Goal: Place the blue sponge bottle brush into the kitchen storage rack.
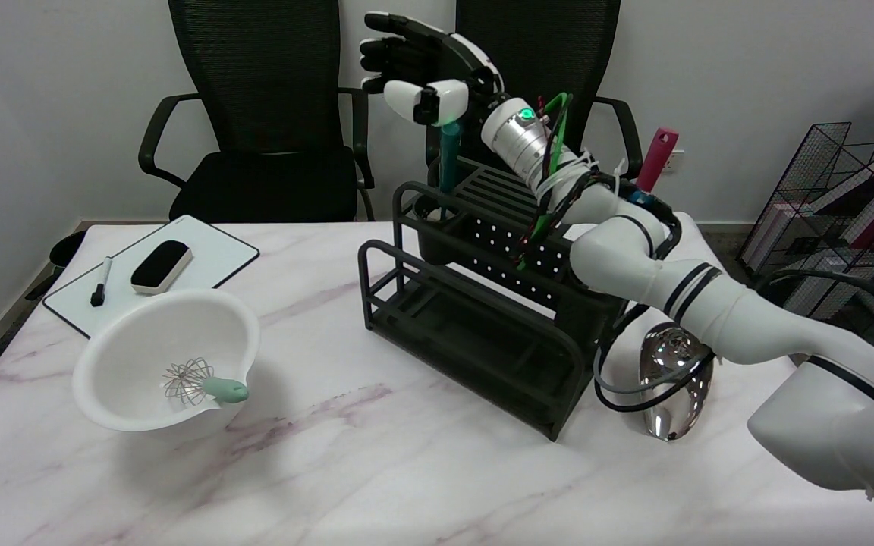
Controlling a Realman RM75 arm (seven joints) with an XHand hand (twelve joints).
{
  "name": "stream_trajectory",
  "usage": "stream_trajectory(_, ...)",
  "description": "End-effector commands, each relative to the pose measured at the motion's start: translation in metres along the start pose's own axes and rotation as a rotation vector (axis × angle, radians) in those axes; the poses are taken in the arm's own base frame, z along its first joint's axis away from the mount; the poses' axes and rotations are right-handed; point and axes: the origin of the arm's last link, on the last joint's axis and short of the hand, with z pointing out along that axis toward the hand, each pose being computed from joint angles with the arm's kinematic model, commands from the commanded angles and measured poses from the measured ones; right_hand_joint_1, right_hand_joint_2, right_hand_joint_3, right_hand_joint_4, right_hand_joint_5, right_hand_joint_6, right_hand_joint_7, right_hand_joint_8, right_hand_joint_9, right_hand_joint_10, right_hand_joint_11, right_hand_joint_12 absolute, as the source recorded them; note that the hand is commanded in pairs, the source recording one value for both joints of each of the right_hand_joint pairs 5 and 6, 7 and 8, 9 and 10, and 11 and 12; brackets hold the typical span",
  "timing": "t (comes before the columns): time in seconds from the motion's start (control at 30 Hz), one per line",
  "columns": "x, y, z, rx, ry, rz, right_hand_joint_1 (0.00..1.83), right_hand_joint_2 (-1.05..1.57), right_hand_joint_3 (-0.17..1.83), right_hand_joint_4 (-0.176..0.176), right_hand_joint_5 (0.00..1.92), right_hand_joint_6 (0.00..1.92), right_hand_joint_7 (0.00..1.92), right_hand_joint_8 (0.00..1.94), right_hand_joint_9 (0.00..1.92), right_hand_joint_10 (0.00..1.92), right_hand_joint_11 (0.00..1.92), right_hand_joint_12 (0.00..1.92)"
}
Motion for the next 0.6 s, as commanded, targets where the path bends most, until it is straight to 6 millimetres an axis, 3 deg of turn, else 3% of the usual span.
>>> stream_trajectory(0.03, 0.023, -0.052, -0.079, 0.246, 0.054, -0.083, 1.33, 0.11, 1.27, 0.000, 0.63, 0.63, 0.98, 0.98, 0.79, 0.79, 0.88, 0.88)
stream_trajectory(0.2, 0.023, -0.076, -0.132, 0.327, 0.116, -0.192, 1.24, 0.28, 1.12, 0.000, 0.86, 0.86, 1.28, 1.28, 1.24, 1.24, 0.98, 0.98)
stream_trajectory(0.47, -0.028, -0.055, -0.173, 0.336, 0.052, -0.151, 1.23, 0.50, 1.04, 0.000, 0.99, 0.99, 1.46, 1.46, 1.52, 1.52, 1.26, 1.26)
stream_trajectory(0.5, -0.034, -0.051, -0.174, 0.332, 0.036, -0.132, 1.19, 0.58, 1.01, 0.000, 1.06, 1.06, 1.53, 1.53, 1.58, 1.58, 1.35, 1.35)
stream_trajectory(0.57, -0.055, -0.036, -0.173, 0.286, -0.016, -0.067, 1.15, 0.81, 0.93, 0.000, 1.22, 1.22, 1.66, 1.66, 1.73, 1.73, 1.79, 1.79)
stream_trajectory(0.6, -0.060, -0.030, -0.173, 0.266, -0.030, -0.051, 1.14, 0.86, 0.92, 0.000, 1.25, 1.25, 1.69, 1.69, 1.76, 1.76, 1.89, 1.89)
